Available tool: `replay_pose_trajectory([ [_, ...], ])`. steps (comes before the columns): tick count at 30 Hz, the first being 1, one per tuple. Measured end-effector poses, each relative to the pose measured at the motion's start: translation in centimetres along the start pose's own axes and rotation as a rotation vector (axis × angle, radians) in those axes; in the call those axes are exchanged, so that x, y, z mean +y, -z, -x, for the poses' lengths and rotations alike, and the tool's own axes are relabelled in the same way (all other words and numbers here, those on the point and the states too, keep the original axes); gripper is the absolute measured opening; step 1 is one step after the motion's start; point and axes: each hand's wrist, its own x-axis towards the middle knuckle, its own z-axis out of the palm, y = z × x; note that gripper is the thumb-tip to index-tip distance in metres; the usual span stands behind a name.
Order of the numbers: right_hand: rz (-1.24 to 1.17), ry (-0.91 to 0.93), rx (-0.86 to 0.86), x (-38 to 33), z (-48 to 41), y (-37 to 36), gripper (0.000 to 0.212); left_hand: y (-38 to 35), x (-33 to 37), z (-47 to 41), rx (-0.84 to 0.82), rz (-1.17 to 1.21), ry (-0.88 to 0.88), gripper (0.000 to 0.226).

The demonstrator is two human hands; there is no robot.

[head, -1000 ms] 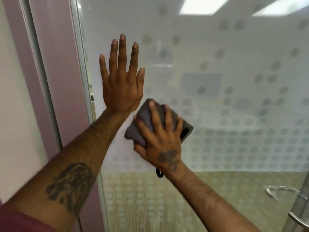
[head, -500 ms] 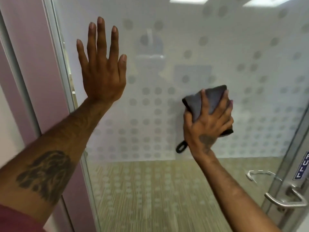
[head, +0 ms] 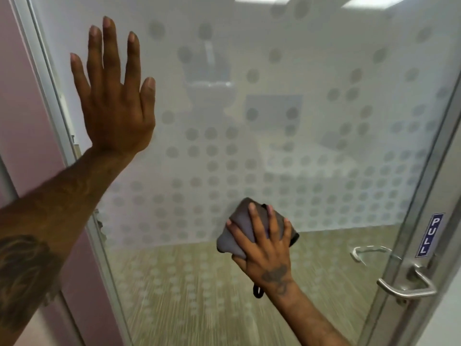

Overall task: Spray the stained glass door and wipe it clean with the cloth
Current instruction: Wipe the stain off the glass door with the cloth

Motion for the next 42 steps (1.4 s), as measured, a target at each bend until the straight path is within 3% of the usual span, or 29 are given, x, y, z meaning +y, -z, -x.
replay_pose_trajectory([
  [3,0.005,-0.230,-0.001,1.3,-1.1,0.6,0.056,0.0,-0.2,0.0,-0.009,0.011,-0.001,0.059],
  [5,-0.007,-0.527,0.044,3.7,-3.4,1.2,0.061,-0.1,-0.2,0.0,-0.020,0.026,0.002,0.061],
  [8,-0.103,-1.013,0.243,7.5,-9.2,2.4,0.059,-0.1,0.1,0.1,-0.024,0.035,0.008,0.061],
  [10,-0.151,-1.154,0.320,7.7,-13.3,2.9,0.060,-0.2,0.1,0.1,-0.012,0.031,0.009,0.060],
  [12,-0.108,-1.045,0.334,5.7,-15.6,3.3,0.060,-0.4,0.0,0.3,0.006,0.039,-0.003,0.059],
  [17,-0.065,-0.274,0.116,-0.3,-10.2,3.0,0.061,-1.5,-0.7,0.3,0.063,0.076,-0.061,0.056],
  [19,-0.028,-0.169,0.071,1.1,-5.7,1.8,0.056,-2.4,-1.4,0.5,0.075,0.068,-0.077,0.057],
  [21,-0.011,-0.250,0.020,4.1,-2.3,1.2,0.057,-3.3,-2.2,0.6,0.055,0.026,-0.108,0.058],
  [23,-0.015,-0.504,0.007,7.3,-1.7,1.4,0.063,-3.8,-2.6,0.5,0.036,-0.009,-0.123,0.059],
  [26,-0.182,-1.011,0.188,11.0,-6.9,2.9,0.061,-3.5,-2.3,0.5,0.000,0.009,-0.109,0.060],
  [28,-0.285,-1.205,0.312,12.1,-12.6,3.8,0.057,-3.2,-2.1,0.6,-0.004,0.000,-0.103,0.059],
  [30,-0.227,-1.143,0.361,11.3,-17.1,4.3,0.055,-3.0,-2.0,0.6,0.004,0.002,-0.114,0.059],
  [33,-0.079,-0.715,0.284,5.8,-18.8,4.8,0.059,-2.8,-1.8,0.5,0.030,0.033,-0.109,0.059],
  [37,-0.048,-0.189,0.153,3.1,-11.8,3.4,0.056,-1.6,-1.1,0.4,0.056,0.098,-0.081,0.058],
  [39,-0.005,-0.166,0.125,5.9,-8.3,2.6,0.056,-1.0,-0.9,0.3,0.061,0.096,-0.082,0.058],
  [42,0.001,-0.550,0.130,10.7,-8.9,2.9,0.062,-0.9,-0.7,0.3,0.057,0.080,-0.063,0.058],
])
